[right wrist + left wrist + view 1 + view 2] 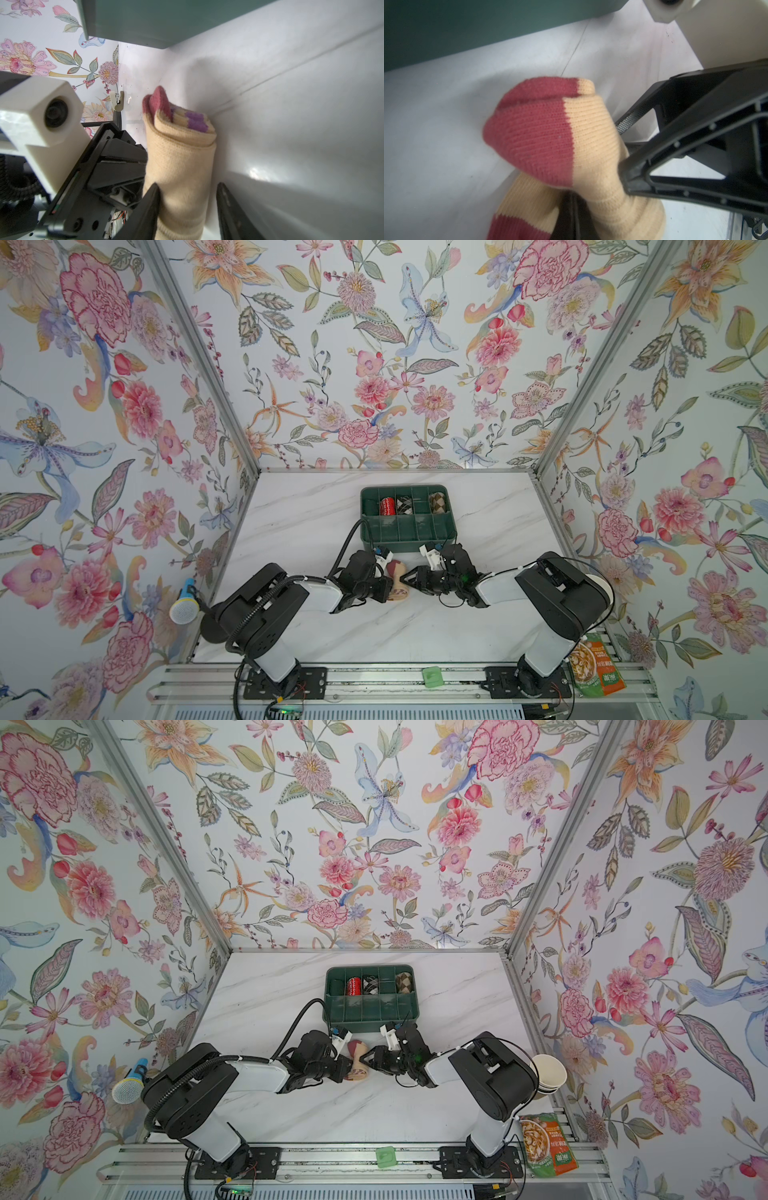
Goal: Roll the socks
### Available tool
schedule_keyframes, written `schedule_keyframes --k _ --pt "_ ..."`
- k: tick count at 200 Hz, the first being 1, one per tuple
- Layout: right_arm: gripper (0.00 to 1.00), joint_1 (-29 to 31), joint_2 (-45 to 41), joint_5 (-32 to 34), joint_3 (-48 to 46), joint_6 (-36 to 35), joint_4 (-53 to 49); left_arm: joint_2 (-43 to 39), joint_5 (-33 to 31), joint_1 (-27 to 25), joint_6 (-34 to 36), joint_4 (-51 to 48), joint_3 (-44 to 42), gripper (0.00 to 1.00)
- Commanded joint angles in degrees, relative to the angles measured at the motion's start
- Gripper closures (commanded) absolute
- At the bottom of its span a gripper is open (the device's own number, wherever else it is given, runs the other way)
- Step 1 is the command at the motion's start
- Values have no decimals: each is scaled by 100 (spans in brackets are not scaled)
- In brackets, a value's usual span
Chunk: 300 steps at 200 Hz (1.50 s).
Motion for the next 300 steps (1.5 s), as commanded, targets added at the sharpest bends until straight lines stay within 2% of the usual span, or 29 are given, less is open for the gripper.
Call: schedule_keyframes --k 1,90,183,248,300 --pt "53 80 156 -127 16 151 244 317 -407 -47 221 -778 -73 99" --pt "57 346 377 -142 379 -37 -88 581 -604 -47 439 -745 -56 100" --pt "84 568 208 355 797 -668 -1318 754 -695 -47 614 -744 39 99" --pt "92 263 302 -442 554 -300 -522 674 -863 94 710 -797 -117 96" --pt "94 92 285 -937 561 -448 -597 687 -780 292 723 -542 -352 98"
